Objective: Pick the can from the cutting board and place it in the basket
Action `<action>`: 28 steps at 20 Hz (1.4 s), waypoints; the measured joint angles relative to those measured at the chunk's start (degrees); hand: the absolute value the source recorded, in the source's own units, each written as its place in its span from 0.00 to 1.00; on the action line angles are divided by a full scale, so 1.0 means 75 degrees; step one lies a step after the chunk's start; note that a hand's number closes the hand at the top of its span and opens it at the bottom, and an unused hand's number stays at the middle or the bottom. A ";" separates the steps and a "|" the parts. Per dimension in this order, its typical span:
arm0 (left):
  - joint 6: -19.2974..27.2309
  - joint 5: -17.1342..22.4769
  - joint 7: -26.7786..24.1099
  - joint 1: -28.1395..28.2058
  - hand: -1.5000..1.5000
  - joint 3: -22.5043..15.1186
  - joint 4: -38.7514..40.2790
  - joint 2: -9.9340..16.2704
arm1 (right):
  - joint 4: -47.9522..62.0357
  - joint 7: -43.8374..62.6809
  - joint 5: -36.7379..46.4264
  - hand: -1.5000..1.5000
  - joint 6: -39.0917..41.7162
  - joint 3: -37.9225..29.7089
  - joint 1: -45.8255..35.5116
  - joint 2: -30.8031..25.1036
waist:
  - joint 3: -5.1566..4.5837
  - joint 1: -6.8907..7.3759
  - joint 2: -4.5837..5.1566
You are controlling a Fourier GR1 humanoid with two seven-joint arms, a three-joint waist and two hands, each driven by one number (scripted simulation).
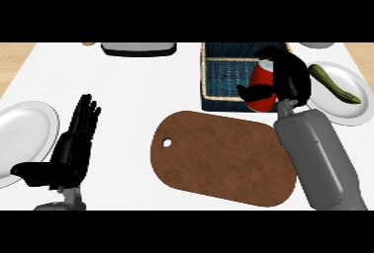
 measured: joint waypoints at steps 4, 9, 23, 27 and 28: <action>0.0002 -0.0037 0.0031 -0.0071 0.50 -0.0003 0.0038 -0.0046 | 0.0251 -0.0381 -0.0109 0.00 -0.0118 -0.0239 -0.0148 0.0066 | -0.0003 0.0002 -0.0005; 0.0017 -0.0077 0.0032 0.0018 0.50 -0.0003 -0.0016 -0.0077 | 0.0260 -0.0995 -0.0300 0.00 -0.0675 -0.0533 -0.0121 0.0149 | 0.0003 -0.0010 0.0002; 0.0017 -0.0099 0.0136 0.0035 0.50 0.0048 -0.0092 -0.0102 | -0.1593 -0.0529 -0.0025 0.00 -0.1210 -0.1233 0.0302 -0.0388 | 0.0002 -0.0068 -0.0016; 0.0091 -0.0165 0.0202 0.0081 0.50 0.0013 -0.0183 -0.0144 | -0.2532 -0.0348 -0.0607 0.00 -0.1021 -0.1846 0.0722 -0.0690 | 0.0005 -0.0105 -0.0024; 0.0070 -0.0150 0.0260 0.0113 0.50 0.0013 -0.0270 -0.0119 | -0.2696 -0.0324 -0.0818 0.00 -0.0930 -0.2030 0.0730 -0.0794 | 0.0005 -0.0099 -0.0024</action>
